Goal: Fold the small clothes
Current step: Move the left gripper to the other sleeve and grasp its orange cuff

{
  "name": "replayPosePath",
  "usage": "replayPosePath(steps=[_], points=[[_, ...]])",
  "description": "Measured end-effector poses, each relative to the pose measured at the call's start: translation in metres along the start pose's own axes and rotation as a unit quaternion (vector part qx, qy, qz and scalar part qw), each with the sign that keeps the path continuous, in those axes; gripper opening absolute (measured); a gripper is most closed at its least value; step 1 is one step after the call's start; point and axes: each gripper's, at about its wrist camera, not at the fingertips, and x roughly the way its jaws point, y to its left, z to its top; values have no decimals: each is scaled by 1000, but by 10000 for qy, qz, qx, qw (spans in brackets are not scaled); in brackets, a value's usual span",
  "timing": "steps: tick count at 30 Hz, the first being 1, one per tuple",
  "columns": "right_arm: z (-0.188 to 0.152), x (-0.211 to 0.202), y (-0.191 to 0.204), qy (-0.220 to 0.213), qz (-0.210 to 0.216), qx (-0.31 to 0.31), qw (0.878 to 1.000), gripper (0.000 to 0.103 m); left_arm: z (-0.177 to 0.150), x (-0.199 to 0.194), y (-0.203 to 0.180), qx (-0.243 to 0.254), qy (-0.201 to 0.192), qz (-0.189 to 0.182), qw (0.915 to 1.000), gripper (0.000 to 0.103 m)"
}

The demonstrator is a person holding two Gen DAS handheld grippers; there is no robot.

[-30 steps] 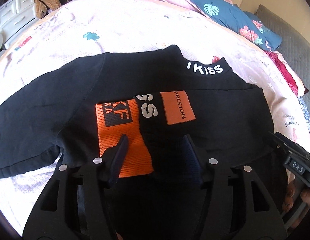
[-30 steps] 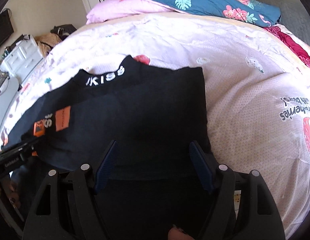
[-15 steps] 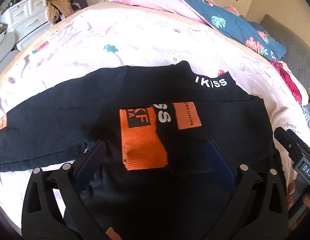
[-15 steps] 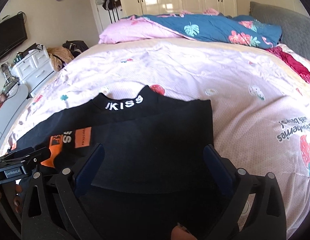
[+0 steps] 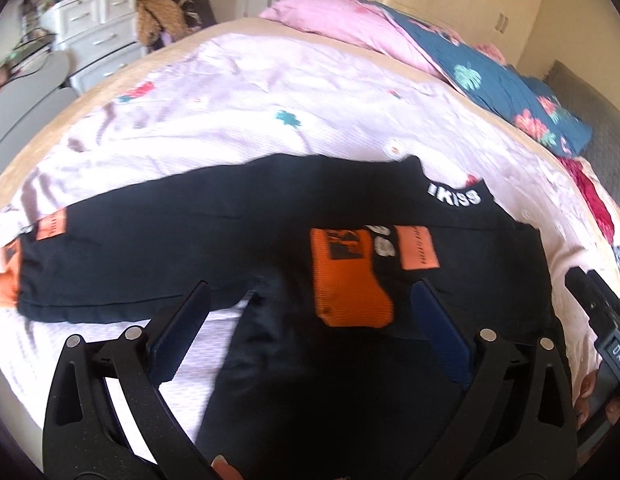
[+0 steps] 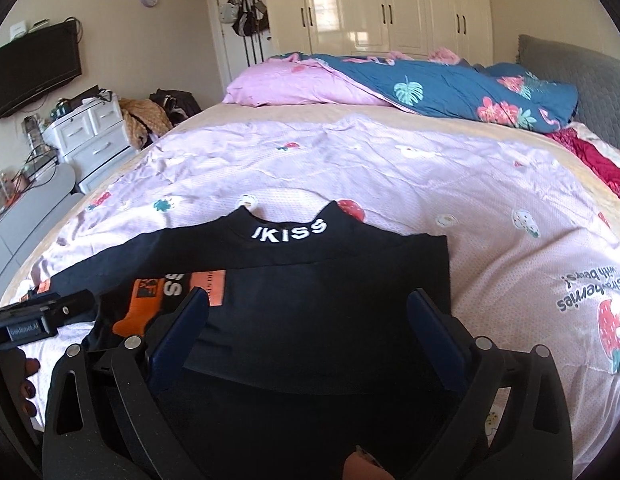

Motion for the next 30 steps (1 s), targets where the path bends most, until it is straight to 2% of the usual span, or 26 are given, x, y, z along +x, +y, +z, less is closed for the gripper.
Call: replayPosePath(steps=[10, 17, 30], points=[[0, -6, 39, -109, 202, -290, 9993, 98, 6, -23, 50, -530, -365, 443, 9969, 94], [-4, -6, 73, -56, 429, -573, 9974, 98, 10, -28, 75, -876, -453, 543, 9936, 94], [-2, 5, 130, 147, 927, -767, 9926, 98, 12, -33, 130, -1755, -561, 871, 9790, 94]])
